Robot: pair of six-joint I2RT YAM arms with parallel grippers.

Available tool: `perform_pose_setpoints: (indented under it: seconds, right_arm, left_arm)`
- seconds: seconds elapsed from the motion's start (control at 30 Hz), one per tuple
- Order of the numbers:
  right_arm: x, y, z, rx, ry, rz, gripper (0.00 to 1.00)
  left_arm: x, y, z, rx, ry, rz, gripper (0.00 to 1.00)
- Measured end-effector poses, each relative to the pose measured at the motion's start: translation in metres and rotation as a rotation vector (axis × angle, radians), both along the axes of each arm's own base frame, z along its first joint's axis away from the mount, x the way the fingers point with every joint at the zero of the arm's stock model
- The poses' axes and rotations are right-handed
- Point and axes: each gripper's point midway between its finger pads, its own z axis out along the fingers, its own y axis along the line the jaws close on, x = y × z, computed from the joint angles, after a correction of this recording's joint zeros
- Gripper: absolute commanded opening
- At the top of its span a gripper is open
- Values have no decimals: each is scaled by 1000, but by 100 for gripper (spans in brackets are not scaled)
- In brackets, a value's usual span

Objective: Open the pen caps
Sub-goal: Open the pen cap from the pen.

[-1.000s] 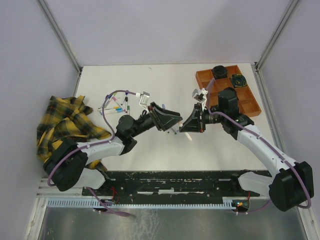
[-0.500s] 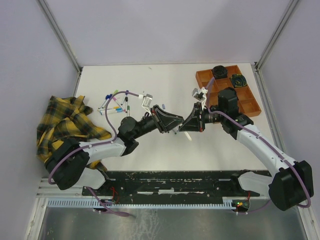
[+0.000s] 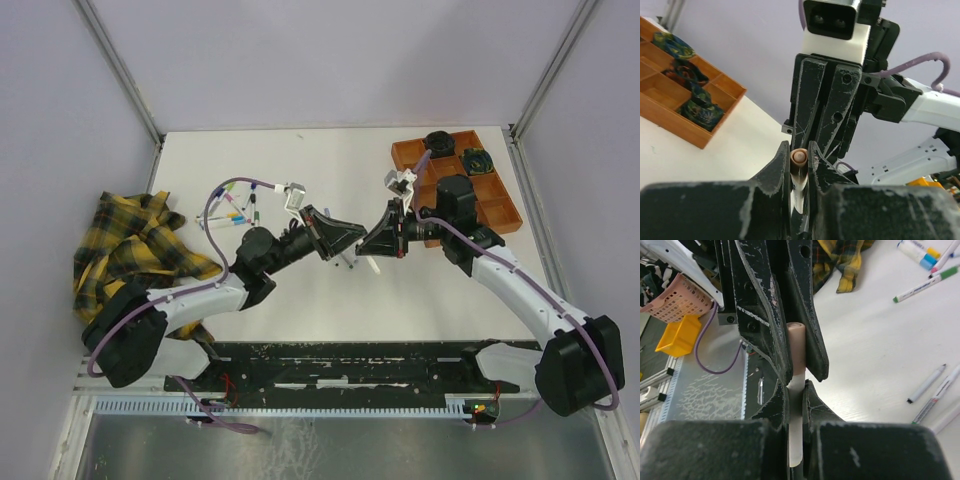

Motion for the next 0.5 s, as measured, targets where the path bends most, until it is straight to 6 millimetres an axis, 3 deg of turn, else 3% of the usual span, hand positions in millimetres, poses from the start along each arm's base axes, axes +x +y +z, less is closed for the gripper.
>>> perform_pose_setpoints:
  seconds: [0.13,0.27,0.33,0.37,0.43,0.5]
  right_arm:
    - [13,3,7,14,-55,-26,0]
    - [11,6,-7,-11,21,-8,0]
    - [10,7,-15,-26,57,-4,0]
    - [10,6,-17,-32,68,-6,0]
    - [10,5,-21,-44,77,-12,0]
    - [12,4,-25,-65,72,-30,0]
  left_arm:
    - [21,6,16,17,-27,70,3]
    - [78,49,100,-130,-152,296,3]
    - [92,72,143,-210,-220,377,3]
    - [94,78,155,-235,-240,398,3]
    - [94,85,168,-260,-260,417,3]
    - [97,85,164,-251,-245,425,3]
